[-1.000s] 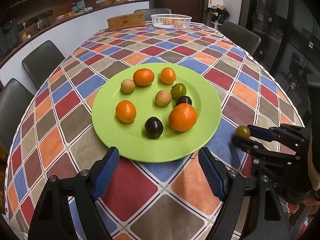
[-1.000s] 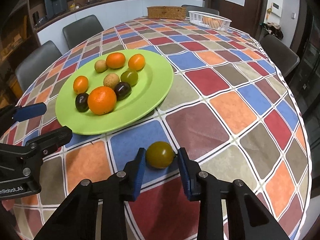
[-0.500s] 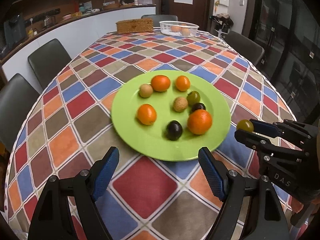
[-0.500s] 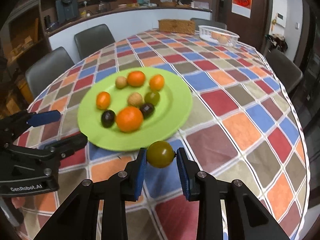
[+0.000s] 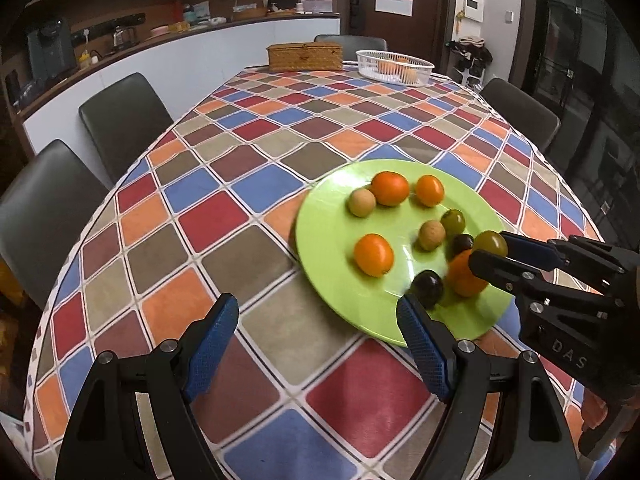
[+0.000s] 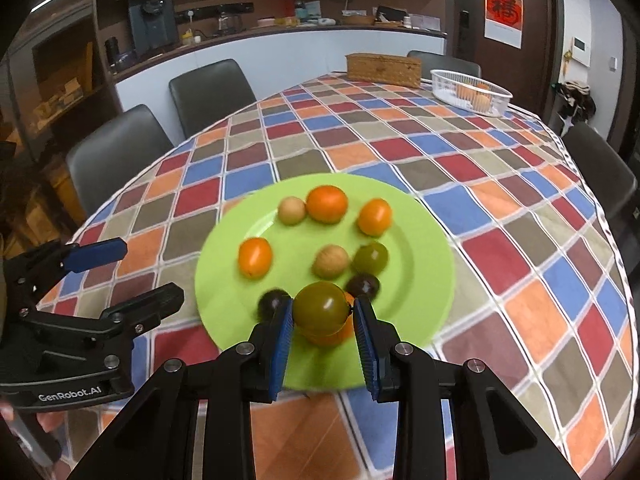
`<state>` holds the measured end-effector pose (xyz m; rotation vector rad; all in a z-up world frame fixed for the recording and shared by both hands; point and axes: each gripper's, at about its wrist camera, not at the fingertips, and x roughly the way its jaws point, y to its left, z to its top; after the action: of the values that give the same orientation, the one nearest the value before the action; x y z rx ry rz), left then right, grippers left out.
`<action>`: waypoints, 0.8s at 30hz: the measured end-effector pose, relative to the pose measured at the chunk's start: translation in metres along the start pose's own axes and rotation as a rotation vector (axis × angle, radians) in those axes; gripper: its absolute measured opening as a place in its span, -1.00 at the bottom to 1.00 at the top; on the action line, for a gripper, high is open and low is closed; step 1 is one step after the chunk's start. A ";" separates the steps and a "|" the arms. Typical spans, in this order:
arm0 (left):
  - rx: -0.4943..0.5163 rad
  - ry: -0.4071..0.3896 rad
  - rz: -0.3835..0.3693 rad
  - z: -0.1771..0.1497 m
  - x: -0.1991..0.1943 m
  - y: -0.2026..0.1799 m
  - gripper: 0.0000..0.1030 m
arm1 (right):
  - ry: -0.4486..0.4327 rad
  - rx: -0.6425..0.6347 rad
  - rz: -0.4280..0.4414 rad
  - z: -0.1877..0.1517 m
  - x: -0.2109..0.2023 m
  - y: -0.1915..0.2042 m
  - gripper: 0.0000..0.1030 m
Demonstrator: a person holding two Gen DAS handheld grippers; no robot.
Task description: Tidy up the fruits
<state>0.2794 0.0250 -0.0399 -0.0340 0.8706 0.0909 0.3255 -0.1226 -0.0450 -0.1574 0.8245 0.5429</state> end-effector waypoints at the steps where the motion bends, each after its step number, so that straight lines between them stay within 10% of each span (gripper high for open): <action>1: -0.002 -0.002 0.001 0.000 0.000 0.002 0.58 | -0.001 -0.001 0.002 0.002 0.002 0.001 -0.39; 24: 0.064 -0.144 -0.055 -0.004 -0.075 -0.008 0.58 | -0.090 0.066 -0.115 -0.009 -0.072 0.010 -0.14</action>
<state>0.2294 0.0122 0.0149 0.0081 0.7279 0.0138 0.2751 -0.1453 0.0024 -0.1180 0.7397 0.4113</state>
